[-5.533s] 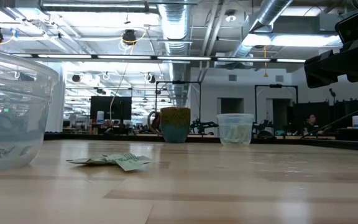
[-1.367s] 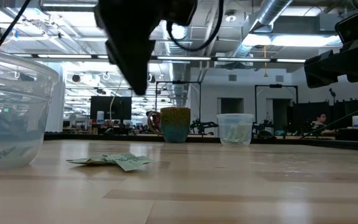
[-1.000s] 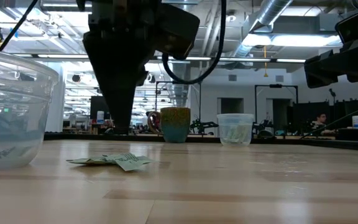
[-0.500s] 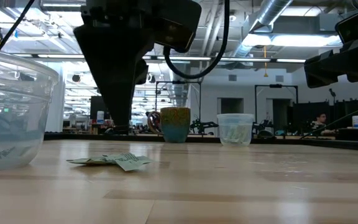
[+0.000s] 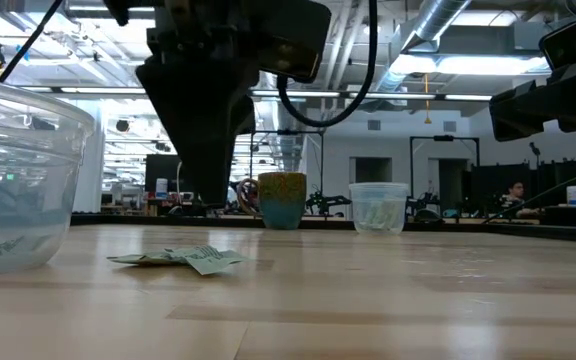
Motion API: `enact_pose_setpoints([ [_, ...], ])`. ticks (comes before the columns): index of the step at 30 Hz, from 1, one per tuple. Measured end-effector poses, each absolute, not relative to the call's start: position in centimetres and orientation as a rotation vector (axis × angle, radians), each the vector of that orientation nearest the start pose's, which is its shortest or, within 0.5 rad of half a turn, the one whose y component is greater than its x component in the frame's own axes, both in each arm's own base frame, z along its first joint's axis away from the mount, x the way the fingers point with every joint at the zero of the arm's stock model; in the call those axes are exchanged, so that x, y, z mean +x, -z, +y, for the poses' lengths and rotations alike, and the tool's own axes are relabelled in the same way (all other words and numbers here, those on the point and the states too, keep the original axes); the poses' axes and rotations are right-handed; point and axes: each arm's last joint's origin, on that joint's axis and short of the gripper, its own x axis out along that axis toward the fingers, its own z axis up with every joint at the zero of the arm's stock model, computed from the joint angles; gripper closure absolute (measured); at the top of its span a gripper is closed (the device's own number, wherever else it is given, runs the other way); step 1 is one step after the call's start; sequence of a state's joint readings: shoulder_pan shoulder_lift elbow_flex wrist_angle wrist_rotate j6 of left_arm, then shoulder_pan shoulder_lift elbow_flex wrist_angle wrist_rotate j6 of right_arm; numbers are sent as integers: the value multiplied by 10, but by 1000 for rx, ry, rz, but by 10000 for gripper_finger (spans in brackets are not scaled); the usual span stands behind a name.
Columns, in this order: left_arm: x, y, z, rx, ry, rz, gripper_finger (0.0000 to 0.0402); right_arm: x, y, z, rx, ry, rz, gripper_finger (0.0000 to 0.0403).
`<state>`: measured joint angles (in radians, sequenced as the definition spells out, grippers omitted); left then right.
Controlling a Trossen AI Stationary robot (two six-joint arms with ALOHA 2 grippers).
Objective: Pick and place items into bin
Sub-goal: Put the right stevia packet into the bottom transparent bin
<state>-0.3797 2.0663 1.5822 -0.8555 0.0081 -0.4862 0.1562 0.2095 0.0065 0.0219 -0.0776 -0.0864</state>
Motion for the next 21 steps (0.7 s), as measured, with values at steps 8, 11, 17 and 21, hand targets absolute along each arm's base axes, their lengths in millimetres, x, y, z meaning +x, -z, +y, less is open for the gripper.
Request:
enact_pose_setpoints([
  [8, 384, -173, -154, -122, 35, 1391, 305, 107, -150, 19, -93, -241, 171, 280],
  [11, 386, -159, -155, -117, 55, 1425, 305, 107, -151, 19, -93, -241, 170, 280],
  [17, 386, -156, -156, -117, 53, 1433, 305, 107, -151, 19, -93, -240, 167, 280],
  [21, 386, -156, -155, -116, 53, 1438, 305, 107, -151, 19, -93, -240, 167, 280],
])
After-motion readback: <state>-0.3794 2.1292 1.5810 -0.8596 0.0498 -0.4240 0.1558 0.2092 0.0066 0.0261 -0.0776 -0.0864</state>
